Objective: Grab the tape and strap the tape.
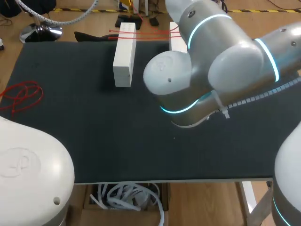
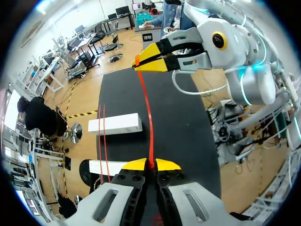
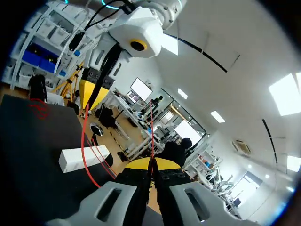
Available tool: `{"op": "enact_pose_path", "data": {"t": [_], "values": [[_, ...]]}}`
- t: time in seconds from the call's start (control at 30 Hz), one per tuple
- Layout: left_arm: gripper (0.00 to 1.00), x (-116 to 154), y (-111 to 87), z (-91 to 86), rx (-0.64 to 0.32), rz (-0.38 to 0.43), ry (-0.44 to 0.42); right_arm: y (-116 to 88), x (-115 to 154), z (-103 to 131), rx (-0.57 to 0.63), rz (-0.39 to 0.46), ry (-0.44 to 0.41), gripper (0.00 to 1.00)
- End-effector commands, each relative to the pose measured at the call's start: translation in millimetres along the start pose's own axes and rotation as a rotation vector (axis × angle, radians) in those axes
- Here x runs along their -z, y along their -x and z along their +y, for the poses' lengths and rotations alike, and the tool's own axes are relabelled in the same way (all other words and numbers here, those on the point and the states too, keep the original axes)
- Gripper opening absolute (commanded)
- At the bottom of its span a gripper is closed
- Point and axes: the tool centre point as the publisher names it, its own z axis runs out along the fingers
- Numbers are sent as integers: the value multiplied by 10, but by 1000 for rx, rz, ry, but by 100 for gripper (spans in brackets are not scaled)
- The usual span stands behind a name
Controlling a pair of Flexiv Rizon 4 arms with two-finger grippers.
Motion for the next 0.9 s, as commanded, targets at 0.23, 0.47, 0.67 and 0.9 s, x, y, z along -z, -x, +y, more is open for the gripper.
{"op": "enact_pose_path", "data": {"t": [0.23, 0.47, 0.67, 0.9], "values": [[0, 7, 0, -3, 1, 1, 3, 20, 51, 103, 544, -14, -180, 0], [0, 7, 0, -3, 1, 1, 3, 65, 18, 143, 613, 32, -210, 0], [0, 7, 0, -3, 1, 1, 3, 87, -12, 194, 708, 25, -180, 0], [0, 7, 0, -3, 1, 1, 3, 35, -16, 278, 808, -3, -142, 0]]}}
